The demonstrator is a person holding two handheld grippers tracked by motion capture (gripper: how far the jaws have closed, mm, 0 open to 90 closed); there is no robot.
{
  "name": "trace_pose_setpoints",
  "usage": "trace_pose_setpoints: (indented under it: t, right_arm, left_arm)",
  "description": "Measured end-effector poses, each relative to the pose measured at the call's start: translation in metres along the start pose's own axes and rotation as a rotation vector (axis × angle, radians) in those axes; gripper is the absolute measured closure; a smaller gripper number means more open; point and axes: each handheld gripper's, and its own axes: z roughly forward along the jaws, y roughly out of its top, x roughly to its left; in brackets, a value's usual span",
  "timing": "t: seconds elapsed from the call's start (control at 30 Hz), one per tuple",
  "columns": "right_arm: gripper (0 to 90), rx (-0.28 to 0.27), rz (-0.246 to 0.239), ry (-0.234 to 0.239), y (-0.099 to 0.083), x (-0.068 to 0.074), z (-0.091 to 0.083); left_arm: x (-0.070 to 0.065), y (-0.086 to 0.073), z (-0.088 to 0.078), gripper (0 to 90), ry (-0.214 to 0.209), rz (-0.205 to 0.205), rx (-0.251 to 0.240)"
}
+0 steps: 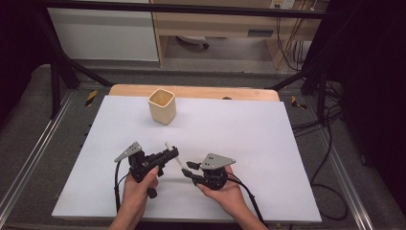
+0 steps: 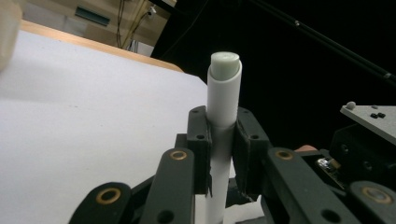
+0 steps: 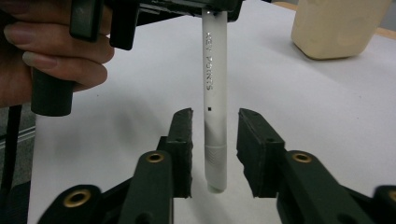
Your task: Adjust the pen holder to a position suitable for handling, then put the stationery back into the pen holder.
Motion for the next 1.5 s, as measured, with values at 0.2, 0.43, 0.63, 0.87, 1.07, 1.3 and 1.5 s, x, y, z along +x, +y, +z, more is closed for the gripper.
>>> trace_pose_setpoints:
  t: [0.2,0.43,0.63,0.87,1.07,1.3,1.5]
  right_arm:
    - [38.1,0.013,0.045,-0.022,0.001,-0.004,0.000]
    - [11.2,0.030,0.111,-0.060,0.000,-0.011,0.003]
    - [5.6,0.065,0.058,-0.132,-0.004,-0.012,0.005]
    - [3.6,0.077,0.068,-0.136,-0.004,-0.017,0.002]
    - [3.7,0.102,0.069,-0.149,-0.005,-0.022,-0.003]
    - [5.7,0.130,0.048,-0.187,-0.009,-0.027,-0.008]
    - [4.9,0.132,0.110,-0.178,-0.011,-0.037,-0.036]
  left_arm:
    - [0.000,0.006,-0.005,78.7,0.049,0.066,-0.017]
    - [0.000,0.009,-0.011,78.6,0.101,0.121,-0.025]
    - [0.000,0.012,-0.013,78.6,0.134,0.168,-0.022]
    - [-0.002,0.013,-0.014,78.6,0.169,0.203,-0.018]
    - [-0.003,0.014,-0.014,78.6,0.202,0.240,-0.006]
    - [-0.007,0.016,-0.016,78.6,0.221,0.290,-0.003]
    - [-0.013,0.023,-0.018,78.7,0.235,0.318,0.014]
